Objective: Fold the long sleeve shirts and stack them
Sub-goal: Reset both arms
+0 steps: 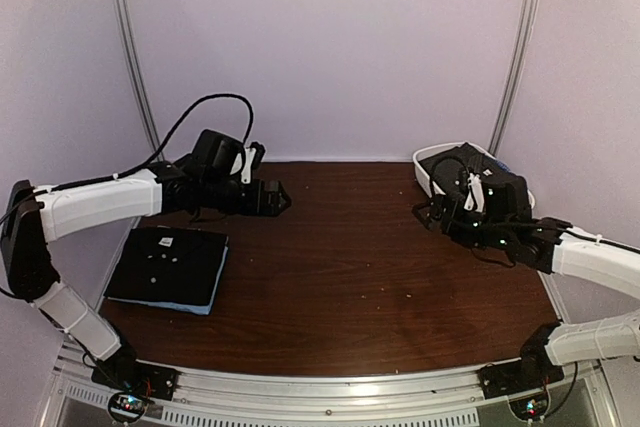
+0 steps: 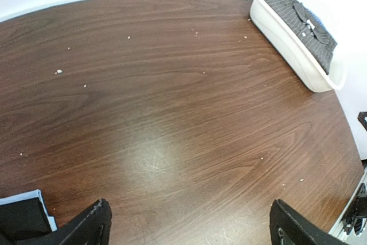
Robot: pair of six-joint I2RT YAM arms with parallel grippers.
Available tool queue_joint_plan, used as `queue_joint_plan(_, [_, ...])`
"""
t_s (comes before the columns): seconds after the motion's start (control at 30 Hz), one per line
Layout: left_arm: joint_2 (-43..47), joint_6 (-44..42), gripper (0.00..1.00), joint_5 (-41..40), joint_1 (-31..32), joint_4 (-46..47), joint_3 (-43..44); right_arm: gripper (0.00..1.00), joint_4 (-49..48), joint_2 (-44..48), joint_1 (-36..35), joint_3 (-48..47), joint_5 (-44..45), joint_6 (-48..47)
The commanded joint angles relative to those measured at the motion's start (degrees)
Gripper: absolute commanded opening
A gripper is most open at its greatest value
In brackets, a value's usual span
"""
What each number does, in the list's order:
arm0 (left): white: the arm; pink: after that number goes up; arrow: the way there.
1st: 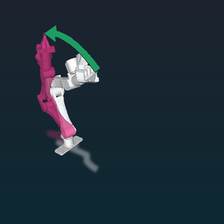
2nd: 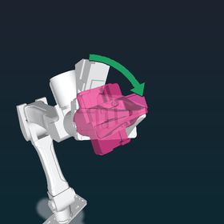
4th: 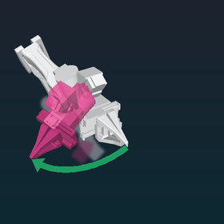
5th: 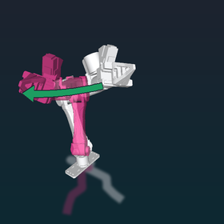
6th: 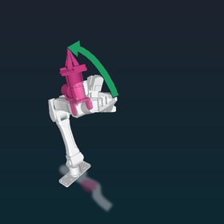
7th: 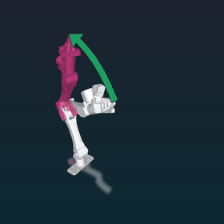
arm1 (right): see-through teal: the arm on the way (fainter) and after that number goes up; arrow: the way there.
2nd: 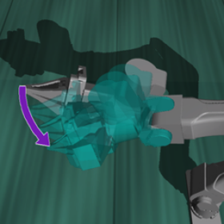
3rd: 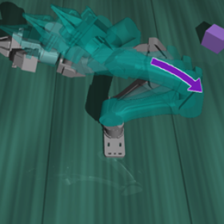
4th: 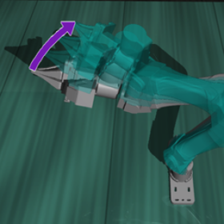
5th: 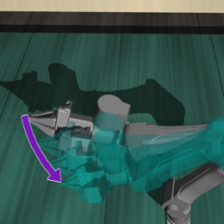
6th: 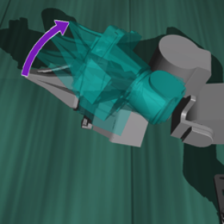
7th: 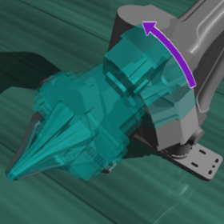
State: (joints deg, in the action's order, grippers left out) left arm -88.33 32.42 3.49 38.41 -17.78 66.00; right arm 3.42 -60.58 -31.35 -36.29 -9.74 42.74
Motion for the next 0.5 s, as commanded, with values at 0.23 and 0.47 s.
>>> queue_joint_plan(0.23, [8.2,-3.6,0.98,-0.8,1.8,5.5,0.3,1.0,7.9,8.4,0.1,-8.2,8.7,-6.5])
queue_joint_plan(0.47, [14.2,-5.5,0.98,-4.8,1.8,6.4,-2.1,1.0,9.4,13.7,0.1,-11.0,13.8,-11.1])
